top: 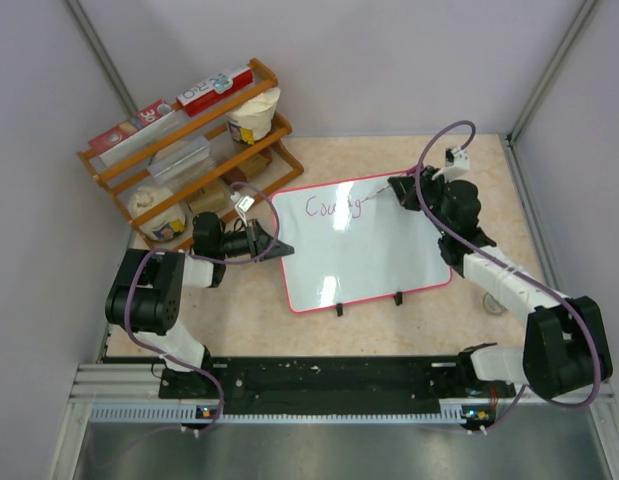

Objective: Write a sentence on the whiteboard
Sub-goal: Write with the whiteboard marker on the whiteboard.

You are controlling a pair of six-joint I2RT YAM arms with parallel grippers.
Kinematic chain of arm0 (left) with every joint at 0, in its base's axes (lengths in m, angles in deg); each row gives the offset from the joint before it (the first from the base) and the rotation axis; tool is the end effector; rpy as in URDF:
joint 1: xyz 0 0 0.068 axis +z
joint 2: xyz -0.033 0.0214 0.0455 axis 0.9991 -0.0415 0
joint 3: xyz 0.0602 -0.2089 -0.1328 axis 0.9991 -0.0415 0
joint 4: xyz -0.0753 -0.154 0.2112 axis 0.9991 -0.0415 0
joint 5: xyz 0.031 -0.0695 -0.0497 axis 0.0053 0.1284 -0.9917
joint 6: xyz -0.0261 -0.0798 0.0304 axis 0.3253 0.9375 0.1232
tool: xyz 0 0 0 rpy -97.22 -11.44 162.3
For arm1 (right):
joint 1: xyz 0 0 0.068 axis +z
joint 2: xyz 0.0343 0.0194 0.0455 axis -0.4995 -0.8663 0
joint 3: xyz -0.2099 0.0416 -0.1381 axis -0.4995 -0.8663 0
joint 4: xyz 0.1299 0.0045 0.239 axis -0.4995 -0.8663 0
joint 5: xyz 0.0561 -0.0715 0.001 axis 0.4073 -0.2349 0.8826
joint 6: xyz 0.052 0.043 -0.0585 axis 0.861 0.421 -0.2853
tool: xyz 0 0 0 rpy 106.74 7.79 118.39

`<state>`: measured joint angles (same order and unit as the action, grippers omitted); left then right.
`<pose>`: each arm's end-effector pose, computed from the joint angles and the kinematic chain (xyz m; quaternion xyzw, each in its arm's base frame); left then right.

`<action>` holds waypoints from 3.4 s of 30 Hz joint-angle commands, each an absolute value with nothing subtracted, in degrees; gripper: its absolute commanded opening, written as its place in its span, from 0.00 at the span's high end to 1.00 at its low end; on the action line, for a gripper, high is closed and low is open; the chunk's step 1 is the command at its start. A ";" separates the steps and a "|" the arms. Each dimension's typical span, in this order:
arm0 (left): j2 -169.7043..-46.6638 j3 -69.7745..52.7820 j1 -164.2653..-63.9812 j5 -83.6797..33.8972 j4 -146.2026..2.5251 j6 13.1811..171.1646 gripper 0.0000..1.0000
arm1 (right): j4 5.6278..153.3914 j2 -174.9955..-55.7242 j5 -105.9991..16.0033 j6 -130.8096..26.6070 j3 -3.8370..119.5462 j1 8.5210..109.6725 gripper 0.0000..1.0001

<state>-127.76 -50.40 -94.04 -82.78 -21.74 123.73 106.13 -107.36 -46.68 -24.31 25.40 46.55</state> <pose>0.2986 -0.1068 0.1288 0.1183 0.7279 -0.6063 0.2977 0.3364 0.1088 0.2619 0.0793 0.7262 0.3288 0.5985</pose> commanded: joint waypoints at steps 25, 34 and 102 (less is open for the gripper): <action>-126.65 -49.38 -94.04 -79.91 -21.12 119.09 1.00 | 107.35 -107.93 -42.71 -24.73 24.76 45.70 1.00; -126.56 -49.55 -94.13 -79.82 -21.12 119.09 1.00 | 106.56 -106.97 -42.97 -24.90 23.09 45.79 1.00; -125.15 -50.08 -94.04 -78.42 -22.17 118.12 1.00 | 96.45 -80.86 -44.20 -27.19 14.65 42.27 1.00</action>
<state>-126.88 -50.40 -94.06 -82.54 -22.39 122.61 97.60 -81.89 -44.63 -25.73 14.43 42.59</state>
